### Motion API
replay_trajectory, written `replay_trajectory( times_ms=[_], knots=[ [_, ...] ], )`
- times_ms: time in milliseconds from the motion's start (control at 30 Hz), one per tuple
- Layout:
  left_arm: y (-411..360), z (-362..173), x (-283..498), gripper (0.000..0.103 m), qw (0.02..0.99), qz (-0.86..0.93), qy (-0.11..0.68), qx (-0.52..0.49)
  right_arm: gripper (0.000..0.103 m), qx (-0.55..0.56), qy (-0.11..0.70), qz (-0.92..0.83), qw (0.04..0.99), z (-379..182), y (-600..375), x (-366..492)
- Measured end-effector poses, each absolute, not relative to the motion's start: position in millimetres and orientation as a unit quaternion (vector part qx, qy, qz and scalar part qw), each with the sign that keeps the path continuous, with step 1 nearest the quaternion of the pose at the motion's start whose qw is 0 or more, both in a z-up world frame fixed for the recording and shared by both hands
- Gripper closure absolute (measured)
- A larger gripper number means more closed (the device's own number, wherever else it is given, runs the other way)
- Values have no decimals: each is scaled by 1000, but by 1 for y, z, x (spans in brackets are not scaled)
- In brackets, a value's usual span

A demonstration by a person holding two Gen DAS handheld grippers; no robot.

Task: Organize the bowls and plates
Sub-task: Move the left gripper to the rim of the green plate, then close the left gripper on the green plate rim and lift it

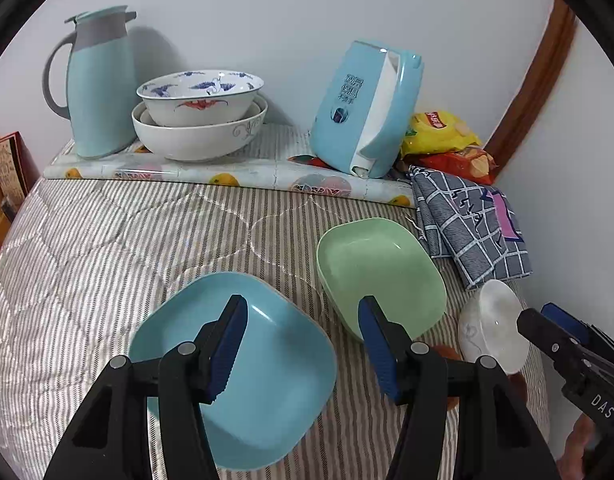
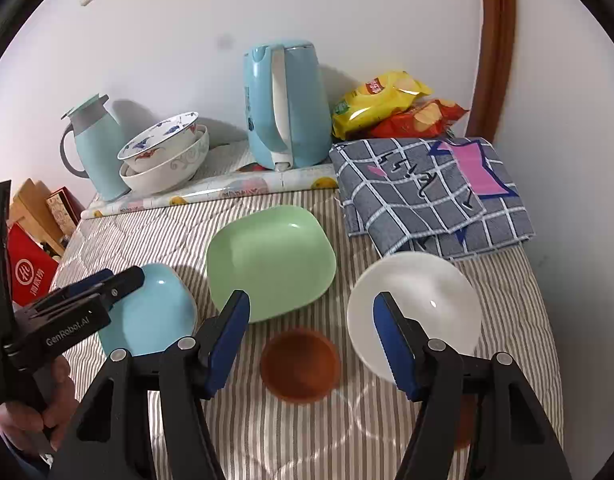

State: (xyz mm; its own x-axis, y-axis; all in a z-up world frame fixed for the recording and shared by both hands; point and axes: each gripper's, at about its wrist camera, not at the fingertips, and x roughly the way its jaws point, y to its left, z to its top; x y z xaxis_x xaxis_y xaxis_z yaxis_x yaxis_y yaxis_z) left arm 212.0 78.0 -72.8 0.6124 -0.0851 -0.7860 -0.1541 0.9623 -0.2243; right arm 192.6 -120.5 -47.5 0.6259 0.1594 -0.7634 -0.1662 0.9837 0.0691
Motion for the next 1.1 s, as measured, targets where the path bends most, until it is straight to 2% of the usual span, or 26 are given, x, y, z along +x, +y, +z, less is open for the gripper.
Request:
replay_trajectory(
  times_ms=[67,333,533,1100],
  knots=[
    [77,-76,220,47,886,22,444,-134,40,-3,426,91,900,-49,-120,201],
    [69,-93,249,47,878,18,459,-130,54,-24,443,98,891,-66,-112,236],
    [62,-106,268,47,874,10,473,-112,57,-35,460,96,882,-88,-110,263],
    [54,-137,310,48,857,-9,501,-119,58,-57,495,89,863,-122,-99,306]
  ],
)
